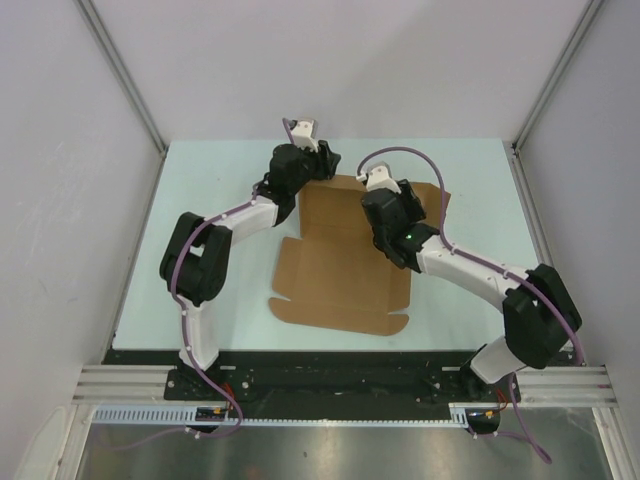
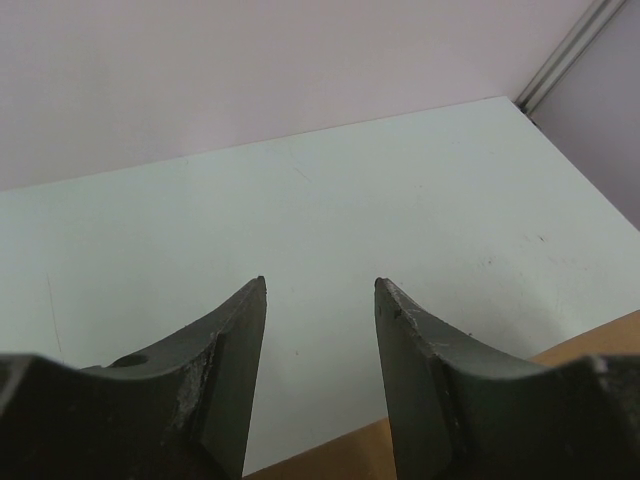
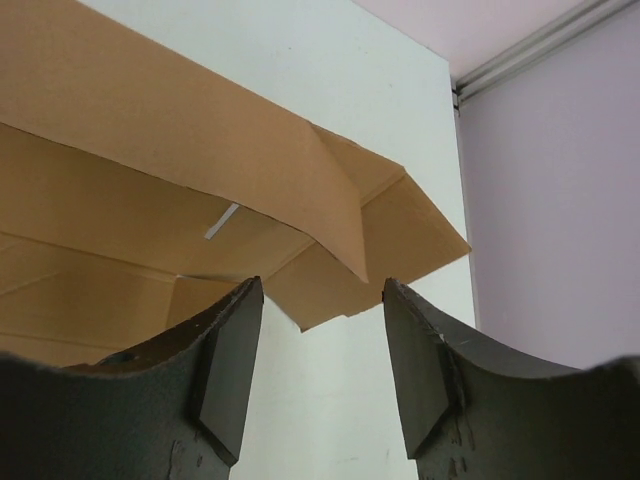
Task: Fold the paper box
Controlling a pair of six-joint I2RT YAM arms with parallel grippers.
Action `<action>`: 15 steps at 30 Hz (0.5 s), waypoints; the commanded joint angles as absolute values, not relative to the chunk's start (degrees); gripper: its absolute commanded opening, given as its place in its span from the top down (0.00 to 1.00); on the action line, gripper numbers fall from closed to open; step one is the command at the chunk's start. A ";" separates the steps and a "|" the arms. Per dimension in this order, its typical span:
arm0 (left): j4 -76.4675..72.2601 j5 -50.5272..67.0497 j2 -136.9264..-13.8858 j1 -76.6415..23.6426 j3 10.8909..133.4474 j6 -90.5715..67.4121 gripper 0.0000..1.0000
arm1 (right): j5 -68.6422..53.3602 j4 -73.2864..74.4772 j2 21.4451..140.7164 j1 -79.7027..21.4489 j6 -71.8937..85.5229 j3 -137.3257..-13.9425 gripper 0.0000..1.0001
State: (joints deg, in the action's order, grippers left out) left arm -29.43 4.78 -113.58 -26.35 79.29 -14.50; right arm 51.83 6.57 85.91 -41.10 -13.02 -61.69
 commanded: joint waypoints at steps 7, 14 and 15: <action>-30.94 6.94 -113.20 -26.54 80.33 -12.83 0.48 | 51.68 -7.82 91.93 -37.36 -21.27 -61.44 0.48; -30.94 7.21 -113.55 -26.54 80.33 -12.66 0.48 | 48.87 -8.62 92.90 -35.24 -18.47 -61.44 0.63; -30.94 7.38 -113.64 -26.54 80.33 -12.74 0.48 | 48.52 -8.18 92.90 -35.24 -17.76 -61.44 0.65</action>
State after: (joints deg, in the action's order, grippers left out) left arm -29.43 5.26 -113.58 -26.35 79.29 -14.48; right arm 50.35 -5.56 92.79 -35.75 -20.40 -61.19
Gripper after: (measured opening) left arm 0.525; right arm 0.397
